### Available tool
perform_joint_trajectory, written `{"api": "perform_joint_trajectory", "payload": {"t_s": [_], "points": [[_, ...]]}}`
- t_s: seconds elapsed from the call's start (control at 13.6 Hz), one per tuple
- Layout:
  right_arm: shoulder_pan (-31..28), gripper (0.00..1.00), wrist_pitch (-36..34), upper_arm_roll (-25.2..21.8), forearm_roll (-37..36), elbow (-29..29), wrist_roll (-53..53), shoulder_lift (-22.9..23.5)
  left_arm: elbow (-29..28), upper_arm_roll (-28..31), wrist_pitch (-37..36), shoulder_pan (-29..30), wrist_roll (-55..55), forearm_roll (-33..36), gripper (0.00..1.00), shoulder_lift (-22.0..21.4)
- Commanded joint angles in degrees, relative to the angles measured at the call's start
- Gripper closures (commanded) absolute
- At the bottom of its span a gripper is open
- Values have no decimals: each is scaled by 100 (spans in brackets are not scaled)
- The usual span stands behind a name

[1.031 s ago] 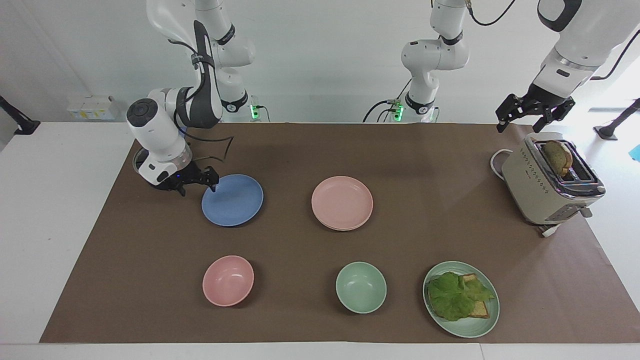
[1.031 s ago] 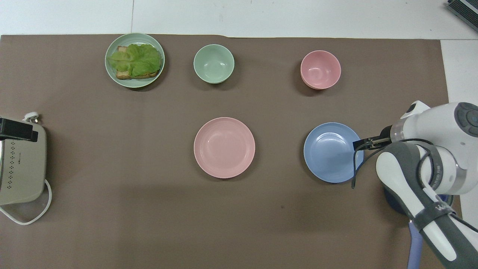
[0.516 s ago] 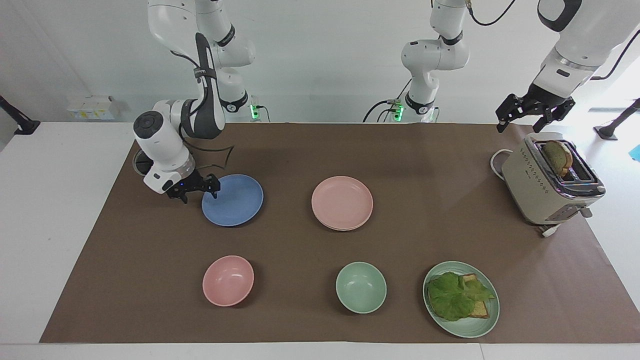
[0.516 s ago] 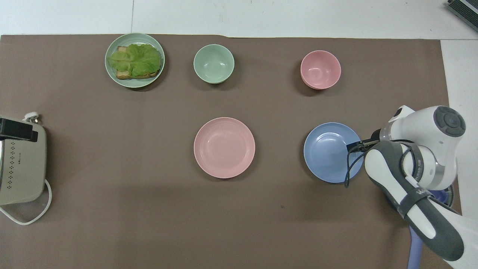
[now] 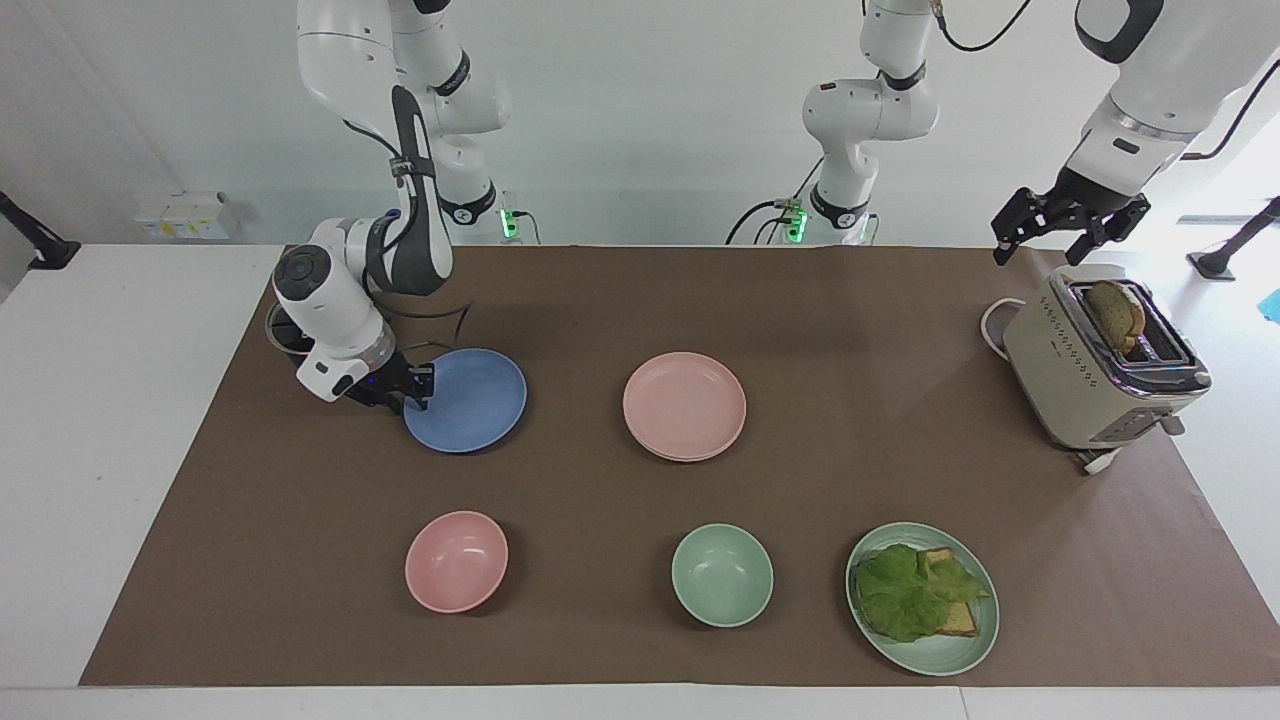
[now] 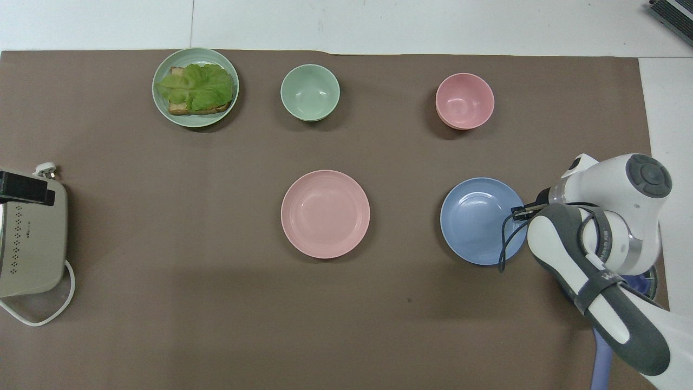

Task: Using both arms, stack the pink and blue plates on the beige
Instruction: 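Reach the right gripper to the blue plate rim and grasp it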

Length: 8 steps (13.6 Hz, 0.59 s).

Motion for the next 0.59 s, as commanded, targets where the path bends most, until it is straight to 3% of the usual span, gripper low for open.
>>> {"api": "perform_joint_trajectory", "payload": {"t_s": [0.0,0.52], "points": [[-42,100,-257,29,206,158,-134,-55,-129,-32,53,46,43,108,0,-136],[185,100,-1944,100,206,1274,472,-687,-129,-32,53,46,44,108,0,-136]]}}
